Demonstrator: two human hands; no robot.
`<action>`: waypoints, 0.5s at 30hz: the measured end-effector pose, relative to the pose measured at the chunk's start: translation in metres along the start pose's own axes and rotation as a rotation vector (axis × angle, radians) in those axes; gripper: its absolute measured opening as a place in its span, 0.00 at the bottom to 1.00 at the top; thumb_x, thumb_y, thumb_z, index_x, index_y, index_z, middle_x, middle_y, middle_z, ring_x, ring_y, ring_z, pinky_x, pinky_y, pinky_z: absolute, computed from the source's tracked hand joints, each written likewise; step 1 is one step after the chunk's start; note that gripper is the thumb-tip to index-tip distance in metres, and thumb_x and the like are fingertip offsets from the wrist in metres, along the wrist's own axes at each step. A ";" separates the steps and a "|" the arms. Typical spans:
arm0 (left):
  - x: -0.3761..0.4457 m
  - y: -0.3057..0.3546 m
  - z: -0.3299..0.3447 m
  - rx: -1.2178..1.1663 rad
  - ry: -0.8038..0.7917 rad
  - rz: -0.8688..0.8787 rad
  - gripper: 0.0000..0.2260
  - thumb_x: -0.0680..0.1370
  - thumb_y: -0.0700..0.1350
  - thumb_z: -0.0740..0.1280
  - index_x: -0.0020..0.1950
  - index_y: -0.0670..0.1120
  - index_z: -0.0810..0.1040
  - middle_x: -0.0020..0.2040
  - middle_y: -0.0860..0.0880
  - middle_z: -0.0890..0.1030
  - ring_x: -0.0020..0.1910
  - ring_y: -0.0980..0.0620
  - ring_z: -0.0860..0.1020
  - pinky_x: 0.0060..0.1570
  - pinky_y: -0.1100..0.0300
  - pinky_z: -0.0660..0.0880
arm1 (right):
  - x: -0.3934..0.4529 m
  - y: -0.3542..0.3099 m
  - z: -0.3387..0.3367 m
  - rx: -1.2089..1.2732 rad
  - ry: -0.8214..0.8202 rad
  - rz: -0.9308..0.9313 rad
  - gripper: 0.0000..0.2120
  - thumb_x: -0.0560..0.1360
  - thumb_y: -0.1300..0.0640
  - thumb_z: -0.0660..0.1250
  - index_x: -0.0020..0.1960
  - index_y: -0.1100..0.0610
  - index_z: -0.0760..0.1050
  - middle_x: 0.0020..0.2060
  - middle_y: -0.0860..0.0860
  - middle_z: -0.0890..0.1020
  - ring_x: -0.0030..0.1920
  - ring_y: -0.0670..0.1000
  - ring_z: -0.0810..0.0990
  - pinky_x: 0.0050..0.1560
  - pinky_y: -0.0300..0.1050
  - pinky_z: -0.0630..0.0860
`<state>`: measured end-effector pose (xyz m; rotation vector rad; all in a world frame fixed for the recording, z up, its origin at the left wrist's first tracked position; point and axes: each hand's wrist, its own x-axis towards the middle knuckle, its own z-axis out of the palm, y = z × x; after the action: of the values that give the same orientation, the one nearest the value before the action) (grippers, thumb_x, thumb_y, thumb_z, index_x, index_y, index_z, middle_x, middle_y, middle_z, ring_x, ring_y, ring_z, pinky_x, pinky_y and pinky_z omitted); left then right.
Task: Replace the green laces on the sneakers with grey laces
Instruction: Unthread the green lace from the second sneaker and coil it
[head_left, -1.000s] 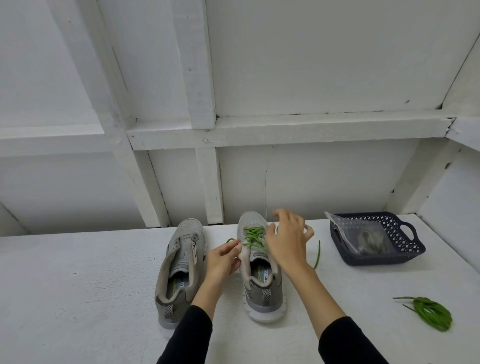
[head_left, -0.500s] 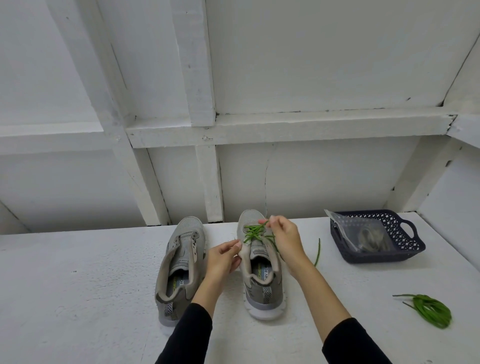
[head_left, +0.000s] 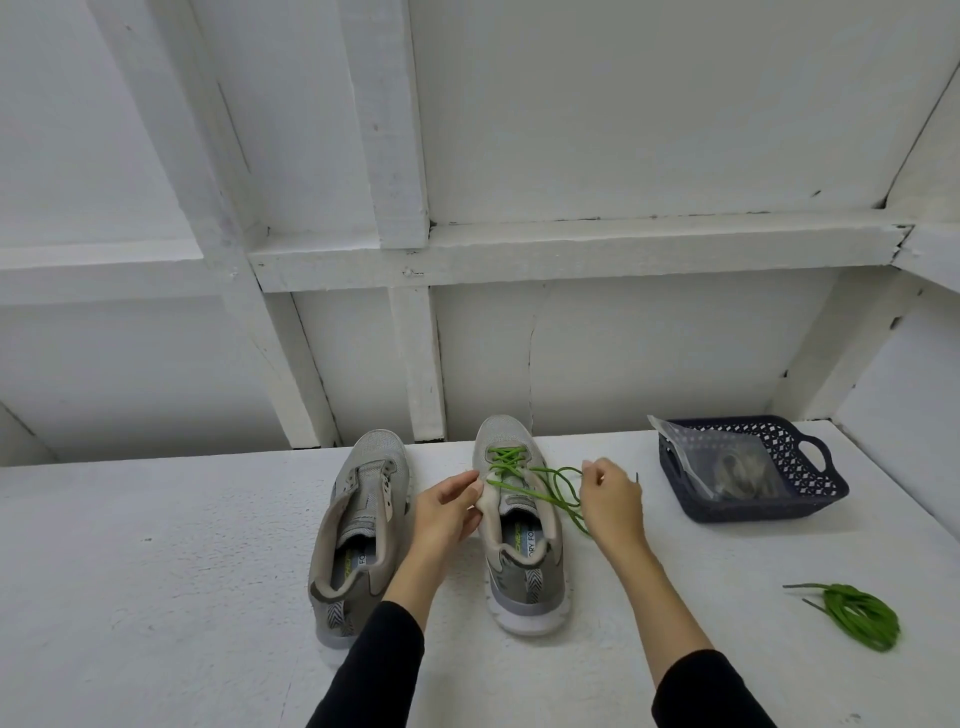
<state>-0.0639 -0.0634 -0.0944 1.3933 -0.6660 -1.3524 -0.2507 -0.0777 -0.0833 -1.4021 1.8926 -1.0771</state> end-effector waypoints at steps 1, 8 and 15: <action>0.000 0.000 0.000 0.002 -0.003 0.000 0.11 0.78 0.38 0.69 0.60 0.42 0.80 0.45 0.49 0.82 0.37 0.58 0.77 0.33 0.70 0.76 | 0.001 0.006 0.003 -0.033 -0.069 0.024 0.18 0.82 0.57 0.57 0.33 0.59 0.63 0.29 0.54 0.73 0.33 0.54 0.69 0.31 0.45 0.61; 0.001 -0.001 -0.002 0.013 -0.006 -0.001 0.09 0.78 0.38 0.69 0.58 0.41 0.81 0.40 0.51 0.82 0.33 0.61 0.77 0.34 0.70 0.76 | 0.009 -0.003 -0.002 -0.083 -0.074 0.047 0.09 0.76 0.56 0.65 0.45 0.58 0.66 0.44 0.55 0.75 0.47 0.56 0.73 0.44 0.49 0.69; 0.001 -0.002 -0.004 0.015 -0.008 0.013 0.09 0.78 0.38 0.69 0.58 0.40 0.81 0.38 0.49 0.80 0.27 0.63 0.76 0.33 0.69 0.76 | -0.001 -0.035 -0.004 -0.169 -0.082 -0.167 0.21 0.78 0.54 0.63 0.69 0.52 0.62 0.62 0.51 0.73 0.63 0.56 0.68 0.61 0.56 0.64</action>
<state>-0.0605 -0.0628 -0.0973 1.3939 -0.6911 -1.3457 -0.2351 -0.0808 -0.0513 -1.6979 1.8700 -0.9370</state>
